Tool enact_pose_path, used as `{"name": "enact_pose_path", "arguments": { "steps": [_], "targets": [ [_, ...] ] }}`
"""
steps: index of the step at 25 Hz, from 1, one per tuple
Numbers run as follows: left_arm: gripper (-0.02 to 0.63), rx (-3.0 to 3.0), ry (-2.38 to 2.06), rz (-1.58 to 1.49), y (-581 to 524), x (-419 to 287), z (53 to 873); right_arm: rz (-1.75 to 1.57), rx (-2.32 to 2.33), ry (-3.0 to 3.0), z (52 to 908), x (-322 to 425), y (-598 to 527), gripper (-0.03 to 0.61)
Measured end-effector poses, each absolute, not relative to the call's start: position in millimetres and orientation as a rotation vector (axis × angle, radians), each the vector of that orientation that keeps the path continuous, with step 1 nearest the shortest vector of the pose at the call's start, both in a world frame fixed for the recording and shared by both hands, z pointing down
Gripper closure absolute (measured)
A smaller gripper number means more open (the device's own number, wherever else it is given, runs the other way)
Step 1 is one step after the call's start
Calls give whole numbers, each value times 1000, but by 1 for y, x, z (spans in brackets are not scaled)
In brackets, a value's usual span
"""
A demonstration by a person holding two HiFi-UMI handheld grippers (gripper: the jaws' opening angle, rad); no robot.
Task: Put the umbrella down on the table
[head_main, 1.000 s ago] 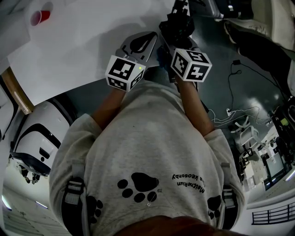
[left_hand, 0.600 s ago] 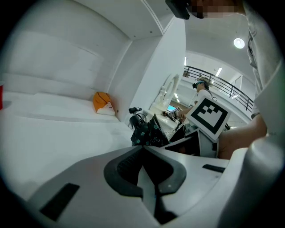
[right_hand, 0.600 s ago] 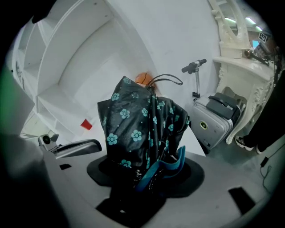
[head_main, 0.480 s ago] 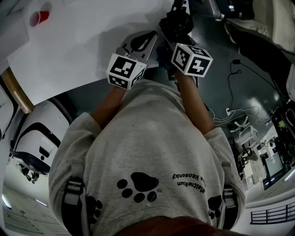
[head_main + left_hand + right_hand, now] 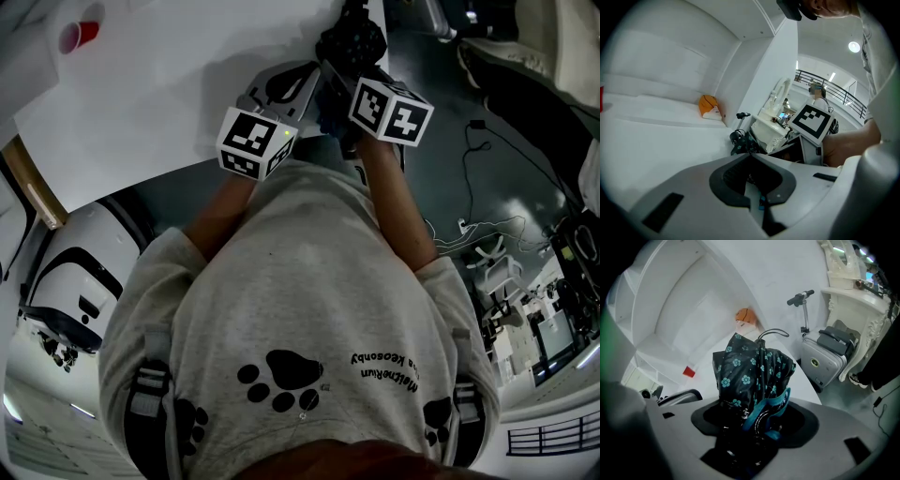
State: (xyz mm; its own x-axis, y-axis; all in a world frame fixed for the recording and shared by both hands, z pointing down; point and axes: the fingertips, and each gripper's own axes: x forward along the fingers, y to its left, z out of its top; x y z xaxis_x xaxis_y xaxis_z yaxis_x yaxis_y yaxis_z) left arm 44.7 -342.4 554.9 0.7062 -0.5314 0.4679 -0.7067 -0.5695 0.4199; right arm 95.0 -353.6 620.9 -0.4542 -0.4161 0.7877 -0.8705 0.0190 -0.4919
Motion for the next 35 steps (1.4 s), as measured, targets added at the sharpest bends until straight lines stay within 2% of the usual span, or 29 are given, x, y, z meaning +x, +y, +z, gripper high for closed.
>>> {"name": "enact_pose_path", "arguments": {
  "steps": [8, 20, 31, 32, 34, 35],
  "targets": [
    [598, 2319, -940, 386, -340, 47, 552, 1435, 1308, -1887, 606, 96, -348, 256],
    [598, 2342, -949, 368, -330, 50, 539, 1340, 1396, -1909, 576, 115, -336, 254],
    [597, 2405, -983, 319, -319, 48, 502, 914, 1408, -2154, 508, 105, -332, 258],
    [598, 2415, -987, 316, -318, 48, 497, 903, 1424, -2163, 503, 106, -330, 278],
    [598, 2436, -995, 314, -317, 48, 489, 865, 1466, -2169, 495, 110, -328, 381],
    [598, 2446, -997, 311, -316, 48, 484, 841, 1478, -2172, 490, 111, -327, 404]
  ]
}}
